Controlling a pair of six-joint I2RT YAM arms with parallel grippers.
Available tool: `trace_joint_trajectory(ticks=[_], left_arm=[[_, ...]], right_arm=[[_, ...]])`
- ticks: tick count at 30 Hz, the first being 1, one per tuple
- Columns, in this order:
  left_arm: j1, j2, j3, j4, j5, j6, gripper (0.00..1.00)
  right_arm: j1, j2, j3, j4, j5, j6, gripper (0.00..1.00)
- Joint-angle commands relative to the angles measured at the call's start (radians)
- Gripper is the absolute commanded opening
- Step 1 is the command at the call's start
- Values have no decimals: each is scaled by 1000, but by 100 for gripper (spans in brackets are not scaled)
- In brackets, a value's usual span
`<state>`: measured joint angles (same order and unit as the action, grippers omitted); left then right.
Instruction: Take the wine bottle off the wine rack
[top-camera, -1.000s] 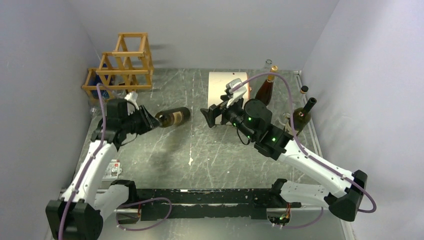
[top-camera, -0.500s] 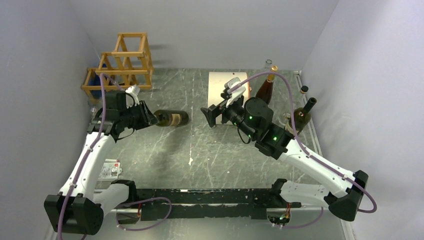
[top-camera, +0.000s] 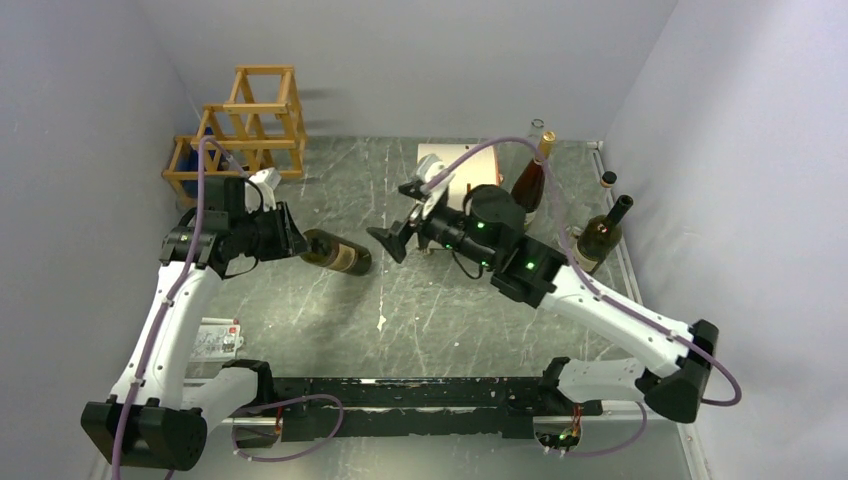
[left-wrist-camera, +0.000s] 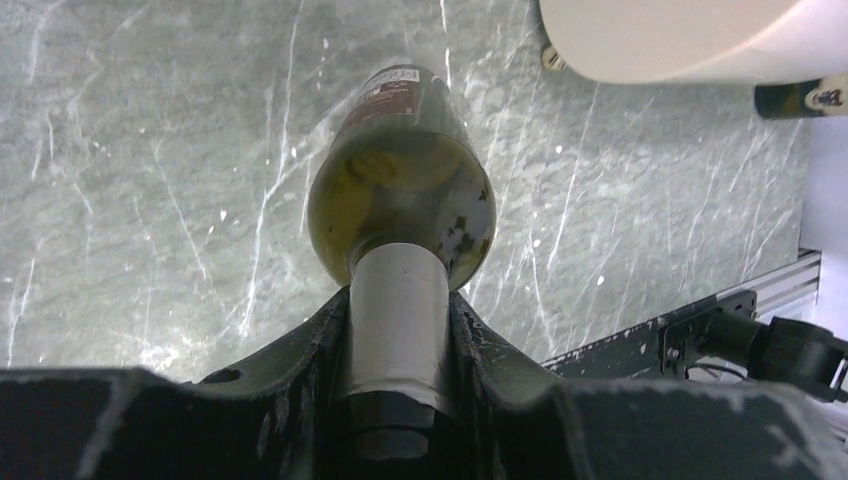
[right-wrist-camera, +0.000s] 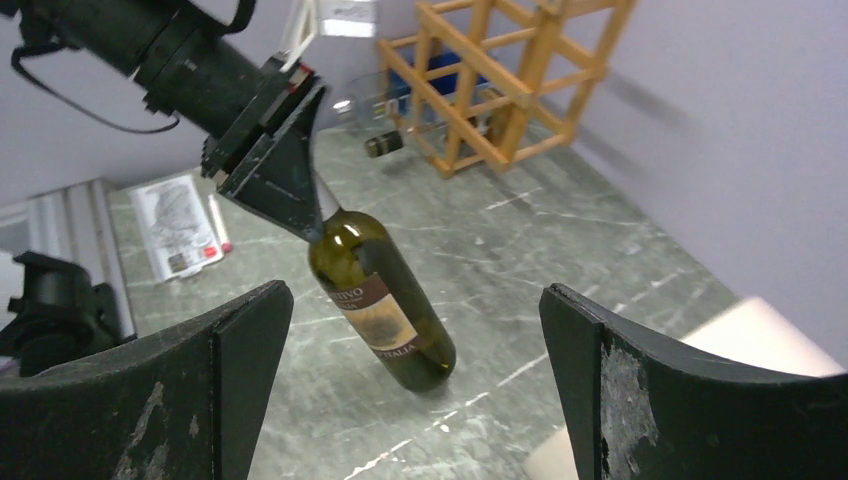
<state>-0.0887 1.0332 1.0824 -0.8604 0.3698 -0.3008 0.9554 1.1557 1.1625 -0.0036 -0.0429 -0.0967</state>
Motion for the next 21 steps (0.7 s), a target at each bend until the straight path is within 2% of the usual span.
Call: trace_joint_trajectory(ticks=[1,14,21], left_arm=[[-2,-25,87,-42,19,49,7],[-6,-23,154,-169,-22,135,7],[-6,-44,135,-160,24,148,7]], right_arm=[[49,103,16,61,-94,-52,100],[103,485,126,160,-228,-101,100],[117,605,148,243,-255,-74,100]])
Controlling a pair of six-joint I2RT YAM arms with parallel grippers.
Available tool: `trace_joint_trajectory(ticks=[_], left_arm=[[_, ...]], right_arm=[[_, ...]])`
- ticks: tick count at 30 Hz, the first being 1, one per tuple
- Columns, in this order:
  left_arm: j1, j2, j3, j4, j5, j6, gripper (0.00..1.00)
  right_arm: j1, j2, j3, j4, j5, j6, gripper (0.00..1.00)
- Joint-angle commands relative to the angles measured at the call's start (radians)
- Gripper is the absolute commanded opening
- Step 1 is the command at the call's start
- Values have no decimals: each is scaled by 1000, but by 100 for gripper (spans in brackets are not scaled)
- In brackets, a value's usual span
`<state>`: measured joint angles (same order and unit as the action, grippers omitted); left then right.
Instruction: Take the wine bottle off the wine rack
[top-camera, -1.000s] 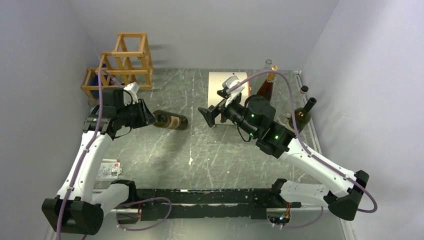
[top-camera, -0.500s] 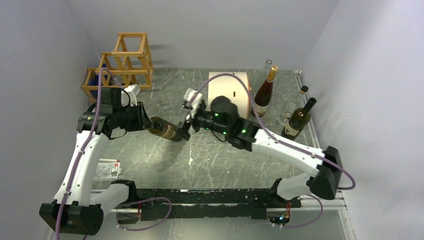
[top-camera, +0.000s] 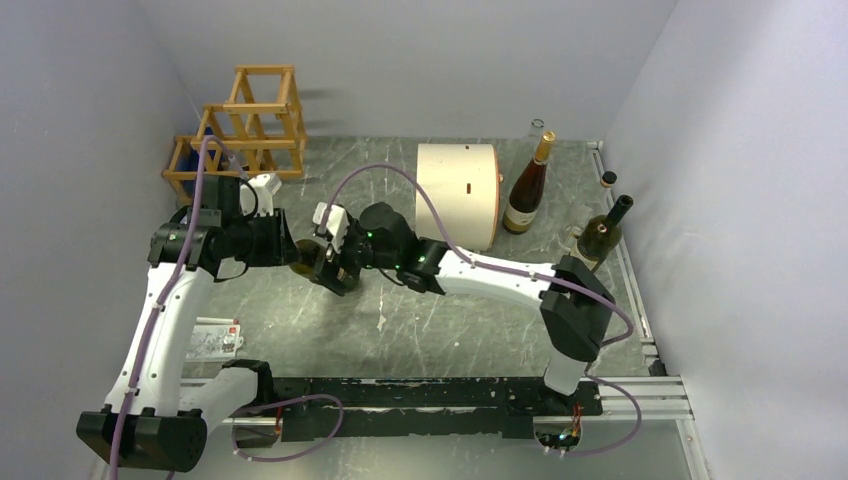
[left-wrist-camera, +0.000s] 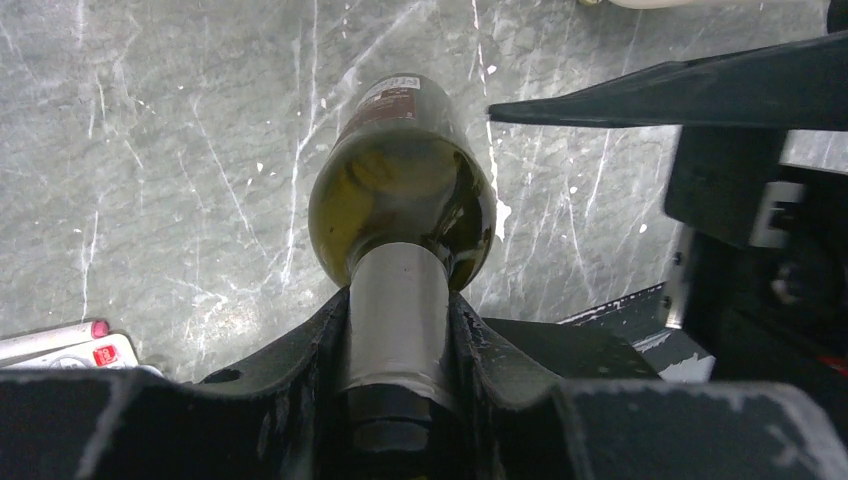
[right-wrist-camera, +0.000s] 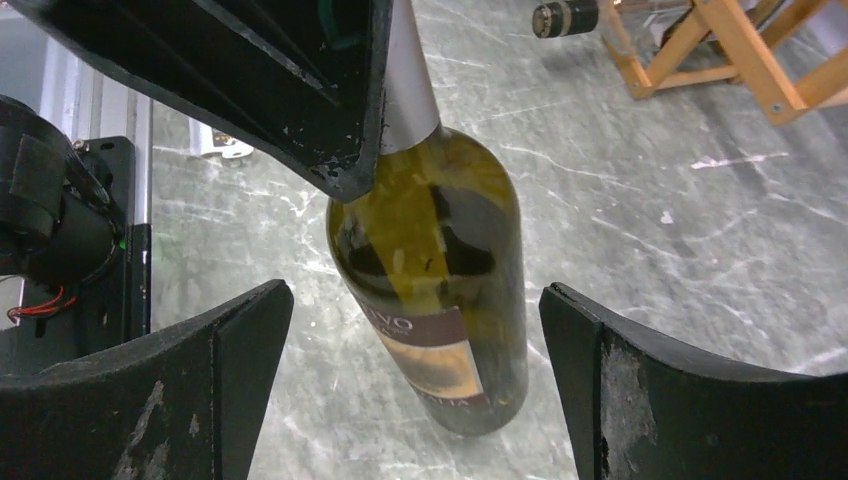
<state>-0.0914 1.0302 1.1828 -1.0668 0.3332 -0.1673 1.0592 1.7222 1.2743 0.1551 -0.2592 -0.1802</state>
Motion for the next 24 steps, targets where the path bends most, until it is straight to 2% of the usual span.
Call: trace_joint_trajectory(ticks=[1,8,16,19,22,24], left_arm=[[-4,-42,30,51,77,13,7],[-4,-49,18,44,96,26,9],[-5,-55,20,41,112,26,14],[-5,-62,23,42,128,31,18],[-5,-77,27,49,177,45,39],[-5,-98,32,71,200,47,49]], right_arm=[[15,51,39,92,-41,13,100],[16,110,29,183,-3,39,99],[21,191,89,173,32,62,87],[21,177,71,198,41,79,75],[22,137,25,235,50,107,55],[23,102,-28,259,71,135,41]])
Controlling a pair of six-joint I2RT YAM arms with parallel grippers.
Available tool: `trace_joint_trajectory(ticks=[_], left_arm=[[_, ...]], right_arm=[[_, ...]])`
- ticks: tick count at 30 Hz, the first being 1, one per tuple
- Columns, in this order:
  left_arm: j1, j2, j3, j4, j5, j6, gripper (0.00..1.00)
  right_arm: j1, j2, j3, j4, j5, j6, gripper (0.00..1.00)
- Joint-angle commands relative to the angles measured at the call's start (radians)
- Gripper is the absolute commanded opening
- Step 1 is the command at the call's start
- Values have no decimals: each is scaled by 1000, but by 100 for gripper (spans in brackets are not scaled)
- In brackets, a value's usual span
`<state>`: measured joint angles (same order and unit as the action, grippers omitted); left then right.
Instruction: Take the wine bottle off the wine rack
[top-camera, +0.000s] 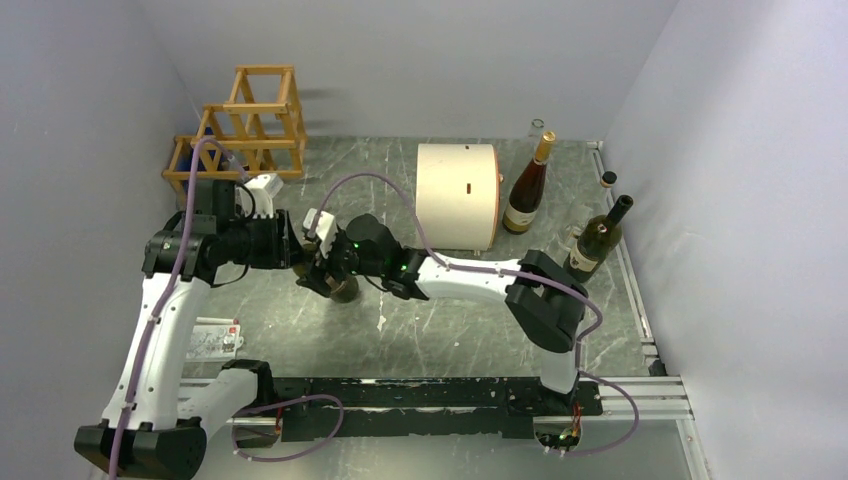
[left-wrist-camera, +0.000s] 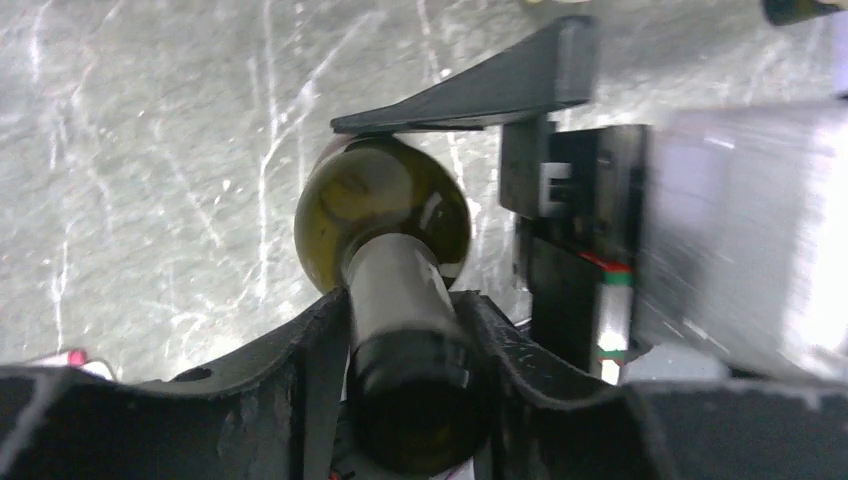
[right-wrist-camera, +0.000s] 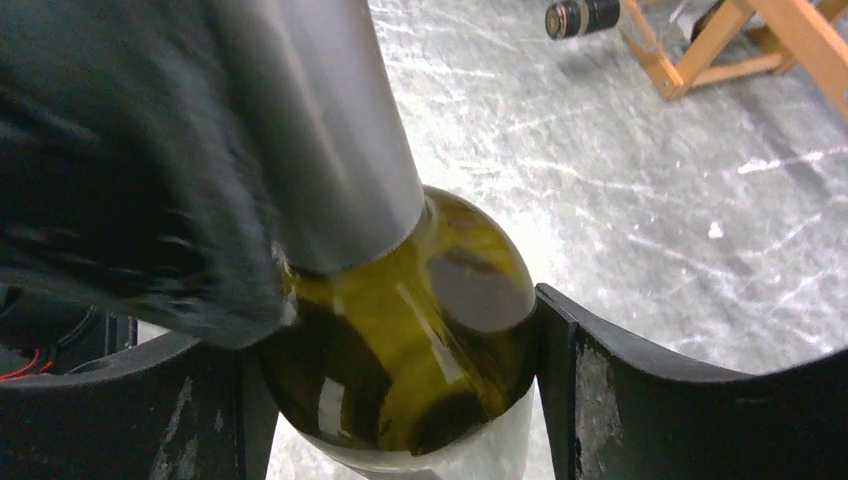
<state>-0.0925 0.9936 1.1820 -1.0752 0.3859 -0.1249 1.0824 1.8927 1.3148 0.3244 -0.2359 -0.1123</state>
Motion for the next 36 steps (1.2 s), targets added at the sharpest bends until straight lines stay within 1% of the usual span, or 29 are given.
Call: trace_joint_trajectory(ticks=[1,2,3,4,5,6,7,8,10,13,16,21,22,25,28,32,36], left_arm=[[-4,-71,36,92,158,3,52],[-4,-80,43,104,170,3,56],[-4,-91,47,121,184,-3,71],[-4,-102,49,143,197,-12,82],[-4,-113,52,167,216,-20,89],[-4,-124,55,189,231,-29,92],[-4,-135,59,217,239,-44,93],[-4,-144,63,227,239,-51,94],[-4,-163,69,263,212,-64,94],[-4,-190,62,336,135,-88,94],[-4,-203,44,423,75,-120,94],[-4,-180,-5,638,63,-175,94],[-4,-171,-14,699,62,-184,94],[-4,-133,-36,816,61,-202,93],[-4,-91,-54,900,56,-202,92],[-4,-39,-65,940,39,-171,91],[-4,-31,-99,949,6,-110,90]], right_arm=[[0,-85,-88,99,64,84,34],[0,-102,-110,104,77,100,27],[-2,-120,-130,109,87,113,22],[-2,-140,-149,116,100,133,16],[-1,-158,-170,122,113,146,10],[-2,-180,-191,125,130,161,7],[-4,-210,-211,126,146,171,2],[-4,-236,-234,125,165,179,0],[-5,-299,-278,114,213,198,0],[-10,-415,-365,77,273,218,0],[-16,-546,-444,-22,363,237,0],[-18,-797,-538,-238,533,298,0],[-18,-840,-547,-293,570,315,0],[-18,-942,-552,-498,675,378,0],[-20,-1019,-541,-670,793,459,0],[-25,-1091,-514,-818,934,542,0],[-37,-1093,-456,-930,1072,598,0]])
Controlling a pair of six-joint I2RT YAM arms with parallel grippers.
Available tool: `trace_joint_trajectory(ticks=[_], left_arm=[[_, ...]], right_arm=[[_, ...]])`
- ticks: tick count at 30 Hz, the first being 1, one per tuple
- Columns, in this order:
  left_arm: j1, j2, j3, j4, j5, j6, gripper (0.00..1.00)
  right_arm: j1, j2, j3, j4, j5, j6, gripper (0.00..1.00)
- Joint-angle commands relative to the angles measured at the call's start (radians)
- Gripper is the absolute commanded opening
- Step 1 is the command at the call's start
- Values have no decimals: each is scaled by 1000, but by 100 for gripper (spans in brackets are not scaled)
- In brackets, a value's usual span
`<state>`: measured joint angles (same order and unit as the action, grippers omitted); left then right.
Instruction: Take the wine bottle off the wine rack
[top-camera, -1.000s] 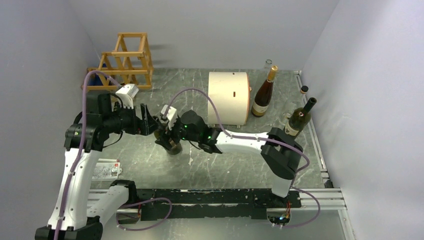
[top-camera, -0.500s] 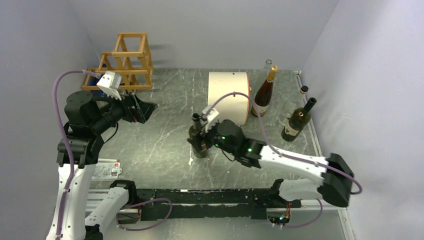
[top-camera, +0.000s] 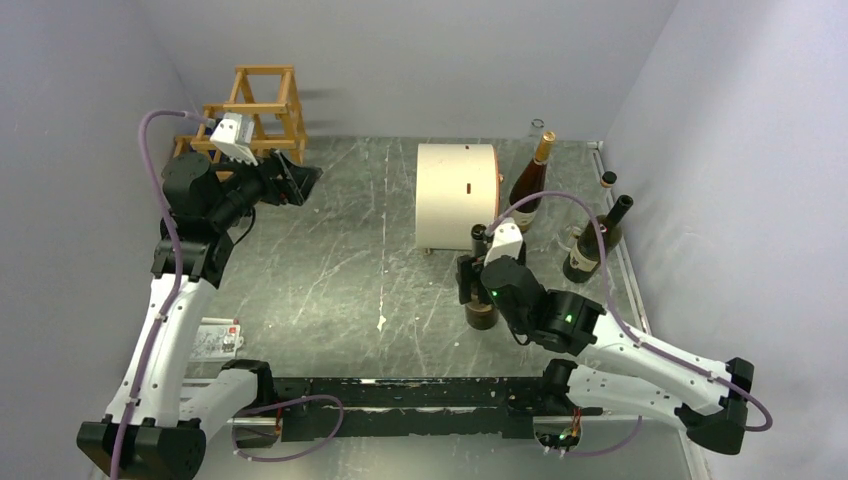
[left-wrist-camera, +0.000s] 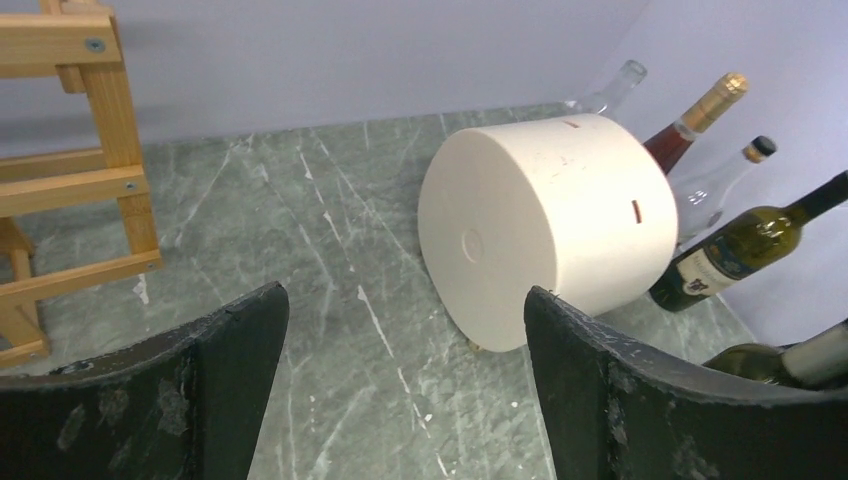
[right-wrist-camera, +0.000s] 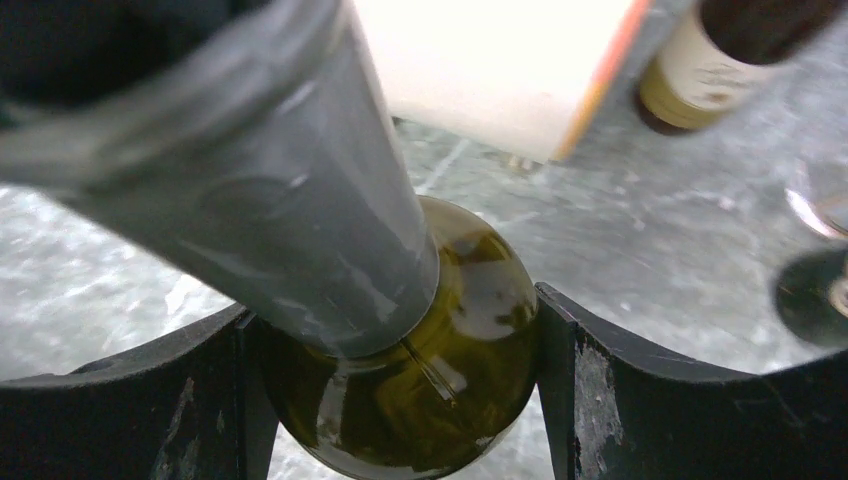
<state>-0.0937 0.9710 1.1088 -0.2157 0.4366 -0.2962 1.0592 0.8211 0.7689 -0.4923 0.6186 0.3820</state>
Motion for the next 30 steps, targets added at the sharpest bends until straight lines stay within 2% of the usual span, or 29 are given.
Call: trace_joint_trajectory(ticks=[1,4,8,10,16,22,30], left_arm=[[-3,-13,-37,89,-58,74,90],[-4,-35,-84,102,-92,111,91],[-30,-60,-118,94,-168,156,91],[-49,-74,-122,76,-203,174,92],[-84,-105,-133,57,-272,195,93],[-114,-121,-133,46,-315,208,93],[-138,-130,-133,41,-345,220,95]], right_arm=[[-15,-16,102,-147,258,128,0],[-31,-10,103,-168,358,157,0],[-114,-11,88,-66,425,74,0],[-201,-13,71,45,400,2,0],[-480,30,9,313,190,-126,0],[-551,148,-50,631,134,-210,0],[-627,290,-101,813,106,-187,0]])
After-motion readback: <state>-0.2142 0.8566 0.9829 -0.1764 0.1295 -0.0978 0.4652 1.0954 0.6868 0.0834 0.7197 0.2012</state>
